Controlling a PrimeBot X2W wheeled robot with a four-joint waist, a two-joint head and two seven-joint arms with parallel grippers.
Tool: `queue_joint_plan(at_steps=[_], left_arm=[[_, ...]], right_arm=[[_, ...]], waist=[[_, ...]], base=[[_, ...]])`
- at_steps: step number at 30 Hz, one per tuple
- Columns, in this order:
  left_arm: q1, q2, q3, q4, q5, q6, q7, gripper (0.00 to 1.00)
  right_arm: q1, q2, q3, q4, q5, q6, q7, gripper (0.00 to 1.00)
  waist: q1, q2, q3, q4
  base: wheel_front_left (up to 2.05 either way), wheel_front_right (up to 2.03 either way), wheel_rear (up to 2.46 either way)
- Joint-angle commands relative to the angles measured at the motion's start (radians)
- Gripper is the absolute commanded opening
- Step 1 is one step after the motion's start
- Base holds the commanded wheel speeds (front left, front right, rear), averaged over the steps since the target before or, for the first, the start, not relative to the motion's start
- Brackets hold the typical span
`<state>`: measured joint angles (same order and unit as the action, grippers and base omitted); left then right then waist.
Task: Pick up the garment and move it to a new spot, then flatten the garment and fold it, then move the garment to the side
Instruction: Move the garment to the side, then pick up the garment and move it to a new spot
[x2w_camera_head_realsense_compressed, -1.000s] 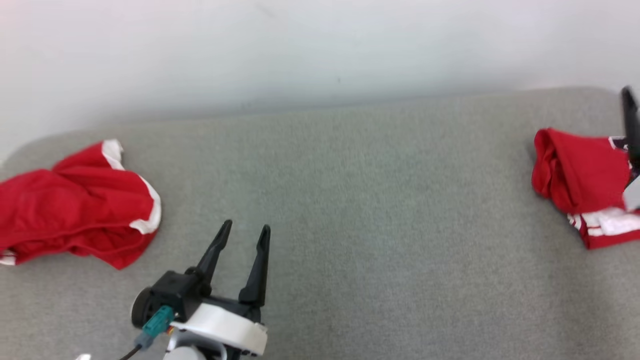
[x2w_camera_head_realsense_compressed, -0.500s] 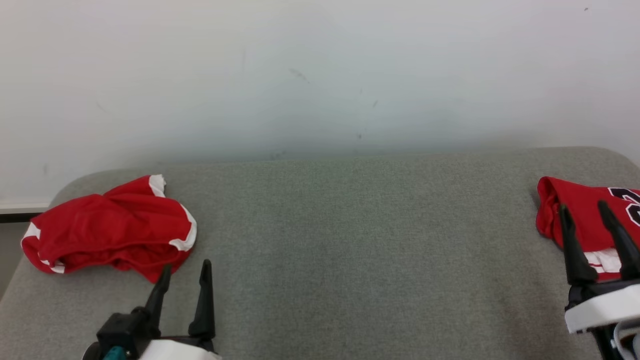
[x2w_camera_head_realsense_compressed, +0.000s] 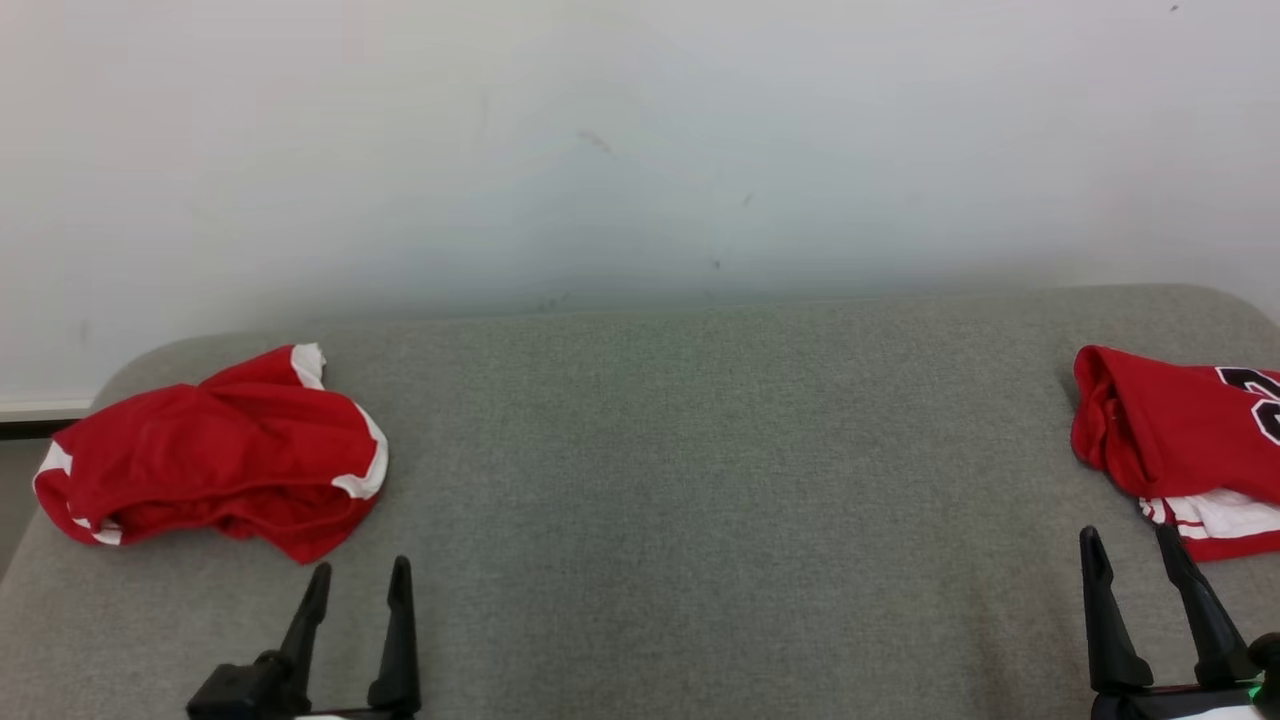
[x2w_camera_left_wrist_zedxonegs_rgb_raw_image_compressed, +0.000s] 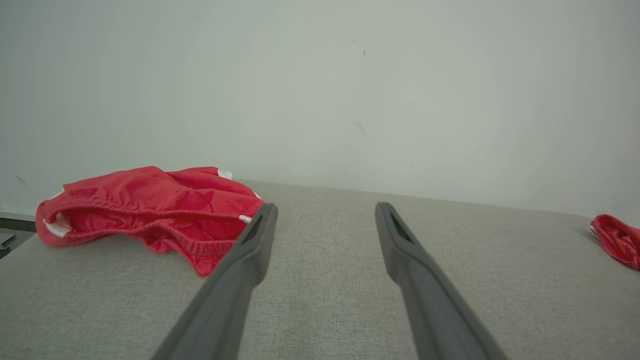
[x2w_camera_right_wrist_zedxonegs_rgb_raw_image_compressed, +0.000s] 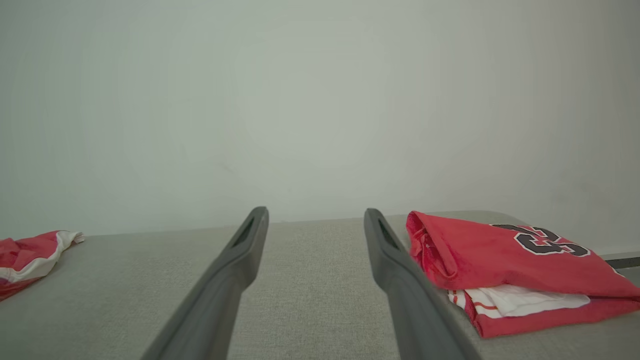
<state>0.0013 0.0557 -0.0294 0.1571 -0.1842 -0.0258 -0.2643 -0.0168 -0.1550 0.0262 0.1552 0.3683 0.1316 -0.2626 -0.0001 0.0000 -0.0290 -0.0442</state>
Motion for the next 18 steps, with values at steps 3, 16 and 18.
queue_joint_plan(at_steps=[3,16,18], left_arm=[[-0.006,-0.001,-0.002,-0.003,0.018,-0.005,0.001,1.00],[-0.027,-0.003,-0.019,0.006,0.004,-0.009,0.001,1.00],[-0.029,-0.003,-0.022,0.007,0.002,-0.008,0.001,1.00]], right_arm=[[0.000,0.011,0.006,-0.009,-0.015,-0.002,-0.002,1.00],[-0.023,0.015,0.042,0.013,-0.016,-0.002,-0.003,1.00],[-0.023,0.016,0.045,0.015,-0.014,-0.002,-0.003,1.00]], waist=[[0.0001,0.0000,0.004,-0.004],[0.0001,0.0000,0.009,-0.009],[0.0001,0.0000,0.008,-0.008]], base=[[0.00,0.00,0.00],[0.00,0.00,0.00],[0.00,0.00,0.00]])
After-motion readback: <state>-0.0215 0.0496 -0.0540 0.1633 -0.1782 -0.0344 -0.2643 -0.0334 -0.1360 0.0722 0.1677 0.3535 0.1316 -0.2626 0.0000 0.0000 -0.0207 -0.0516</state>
